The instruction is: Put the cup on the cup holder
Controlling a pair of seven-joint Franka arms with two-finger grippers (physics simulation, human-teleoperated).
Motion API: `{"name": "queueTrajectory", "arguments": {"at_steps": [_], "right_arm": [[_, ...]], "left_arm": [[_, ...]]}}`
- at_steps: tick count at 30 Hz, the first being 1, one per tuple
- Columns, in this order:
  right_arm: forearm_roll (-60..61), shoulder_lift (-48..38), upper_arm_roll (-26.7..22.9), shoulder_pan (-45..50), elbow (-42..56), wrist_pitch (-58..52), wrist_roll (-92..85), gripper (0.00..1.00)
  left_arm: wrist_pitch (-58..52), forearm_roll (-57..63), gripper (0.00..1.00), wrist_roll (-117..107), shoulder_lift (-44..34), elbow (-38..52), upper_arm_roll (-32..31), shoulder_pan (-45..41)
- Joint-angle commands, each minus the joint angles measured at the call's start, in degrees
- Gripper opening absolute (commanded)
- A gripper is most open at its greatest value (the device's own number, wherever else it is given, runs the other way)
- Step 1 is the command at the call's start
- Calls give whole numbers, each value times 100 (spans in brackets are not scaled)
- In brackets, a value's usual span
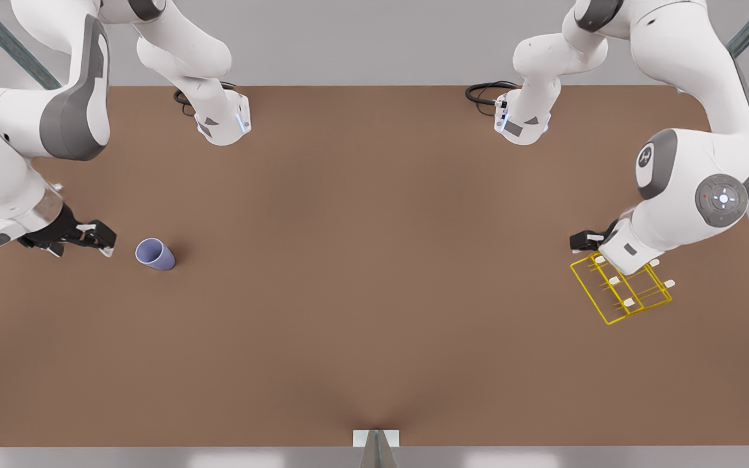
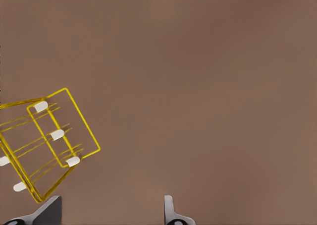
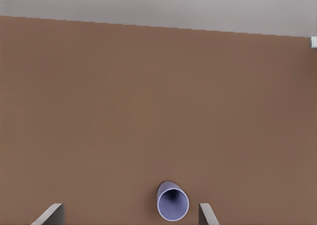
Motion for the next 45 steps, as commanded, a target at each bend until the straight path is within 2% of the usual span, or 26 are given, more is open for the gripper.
{"name": "queueTrajectory", "arguments": {"at_steps": [1,4,6,9,11,12,16,17,19,20,21,24,25,27,28,29,30,37,40,45], "right_arm": [[-28,-1,3,-11,14,519,-56,100],[-37,-27,11,68,49,519,-38,100],[-55,-36,82,85,49,519,-30,100],[-37,219,108,42,40,589,-47,100],[-2,658,90,-20,49,642,-56,100],[42,808,90,24,31,791,-47,100],[744,1291,90,-64,58,721,-65,100],[851,1265,73,-90,-47,773,-56,100],[851,572,99,-99,-1198,835,-30,100],[851,-412,134,-38,-2340,1336,-30,100],[886,-1046,301,-117,-3097,1337,6,100],[851,-721,319,-38,-3018,1345,32,100],[851,-634,336,-46,-3291,1951,23,100],[851,-545,336,-117,-3440,2233,23,100],[851,-703,345,-108,-3694,2522,32,100],[859,-1336,389,-38,-4652,3532,41,100],[859,-1258,600,-73,-4654,3534,295,100],[851,-1222,627,-99,-4838,3780,304,100],[543,-1134,627,-521,-4899,3823,-20,100],[534,-994,627,-547,-5031,4166,-56,100]], "left_arm": [[668,56,100,-712,22,29,-4,-49],[641,-50,100,-845,39,-33,22,-119],[62,-41,100,-846,65,-68,14,-154],[-167,-6,100,-854,4,-42,-13,-901],[473,12,100,-889,179,160,-303,-1033],[571,108,100,-854,540,529,-294,-1130],[553,724,100,-643,602,512,-294,-1139],[553,733,100,-651,602,495,-294,-1156],[562,750,100,-651,610,468,-294,-1165],[518,741,100,-660,619,459,-294,-1156],[509,741,100,-669,628,459,-294,-1156],[571,741,100,-687,681,468,-294,-1165],[580,741,100,-704,716,477,-294,-1165],[589,750,100,-713,725,477,-285,-1174],[589,768,100,-713,777,486,-285,-1174],[589,768,100,-704,786,486,-294,-1165],[589,768,100,-704,777,486,-294,-1165],[589,759,100,-713,900,495,-294,-1165],[589,759,100,-730,892,486,-294,-1174],[597,759,100,-774,918,486,-285,-1174]]}}
